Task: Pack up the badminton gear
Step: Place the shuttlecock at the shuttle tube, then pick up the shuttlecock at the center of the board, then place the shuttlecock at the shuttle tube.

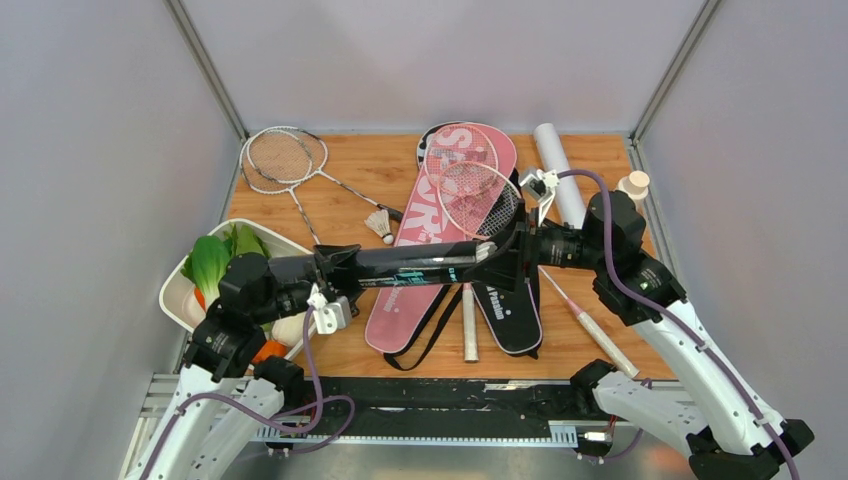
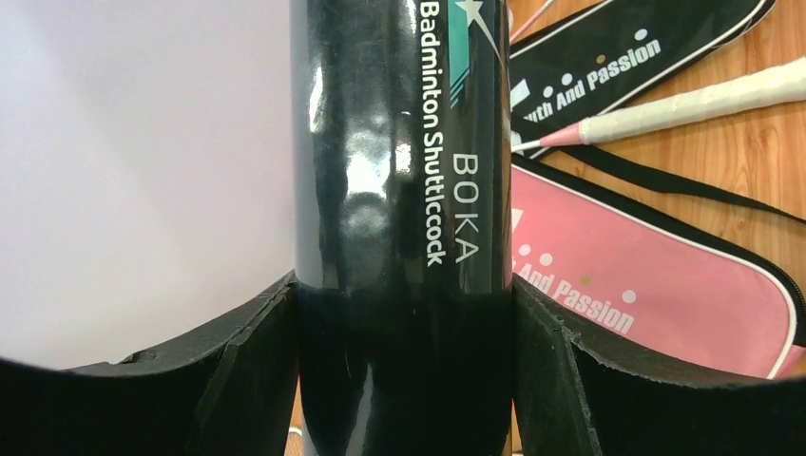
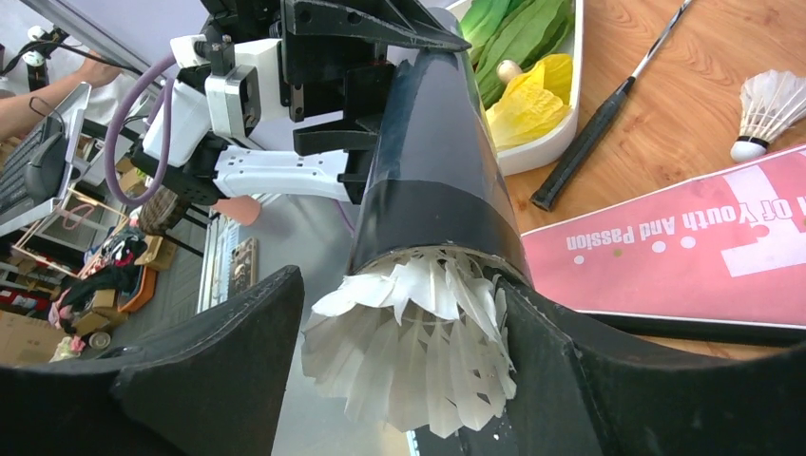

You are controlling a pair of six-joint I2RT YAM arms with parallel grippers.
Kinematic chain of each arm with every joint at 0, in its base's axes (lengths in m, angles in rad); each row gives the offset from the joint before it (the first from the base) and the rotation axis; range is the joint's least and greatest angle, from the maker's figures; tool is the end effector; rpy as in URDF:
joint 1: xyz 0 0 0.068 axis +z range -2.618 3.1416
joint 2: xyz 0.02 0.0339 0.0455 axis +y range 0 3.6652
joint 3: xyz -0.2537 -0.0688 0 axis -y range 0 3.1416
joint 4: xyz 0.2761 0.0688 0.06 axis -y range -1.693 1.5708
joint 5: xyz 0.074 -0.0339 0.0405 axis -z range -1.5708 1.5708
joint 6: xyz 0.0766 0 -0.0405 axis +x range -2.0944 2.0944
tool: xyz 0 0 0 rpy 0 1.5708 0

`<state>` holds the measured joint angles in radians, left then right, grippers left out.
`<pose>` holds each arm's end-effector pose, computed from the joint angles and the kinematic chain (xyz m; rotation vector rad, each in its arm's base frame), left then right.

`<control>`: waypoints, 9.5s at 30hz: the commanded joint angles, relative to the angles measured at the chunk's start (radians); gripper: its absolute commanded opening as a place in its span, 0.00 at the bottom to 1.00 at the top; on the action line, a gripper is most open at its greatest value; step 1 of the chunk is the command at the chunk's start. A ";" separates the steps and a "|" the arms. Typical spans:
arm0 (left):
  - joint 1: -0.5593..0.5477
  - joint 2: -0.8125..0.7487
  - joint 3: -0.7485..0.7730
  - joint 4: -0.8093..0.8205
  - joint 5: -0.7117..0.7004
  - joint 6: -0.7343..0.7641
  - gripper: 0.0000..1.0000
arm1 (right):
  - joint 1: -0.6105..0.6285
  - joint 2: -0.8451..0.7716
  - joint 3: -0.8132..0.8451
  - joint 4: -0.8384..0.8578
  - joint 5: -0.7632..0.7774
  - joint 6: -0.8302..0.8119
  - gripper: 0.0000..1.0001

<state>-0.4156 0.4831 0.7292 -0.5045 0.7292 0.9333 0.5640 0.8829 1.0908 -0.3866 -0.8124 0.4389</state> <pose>0.1397 -0.1175 0.3233 1.4516 1.0157 -0.2921 0.1743 0.1760 0.4027 -0.7615 1.7638 1.4081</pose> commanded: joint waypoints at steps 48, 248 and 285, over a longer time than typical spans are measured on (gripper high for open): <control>-0.012 -0.037 0.104 0.117 -0.020 -0.016 0.09 | -0.009 -0.196 0.056 -0.135 0.392 0.044 0.81; -0.012 0.026 -0.122 0.547 -0.162 -0.483 0.05 | -0.095 0.036 0.282 0.265 0.389 0.066 0.00; -0.012 -0.007 -0.202 0.712 0.031 -0.374 0.03 | 0.076 0.066 -0.074 0.511 0.212 0.337 0.00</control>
<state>-0.4160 0.5266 0.4984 0.0788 0.6281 0.4488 0.6258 0.9699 1.0538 0.2008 -0.5655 0.7845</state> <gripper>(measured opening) 0.754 0.006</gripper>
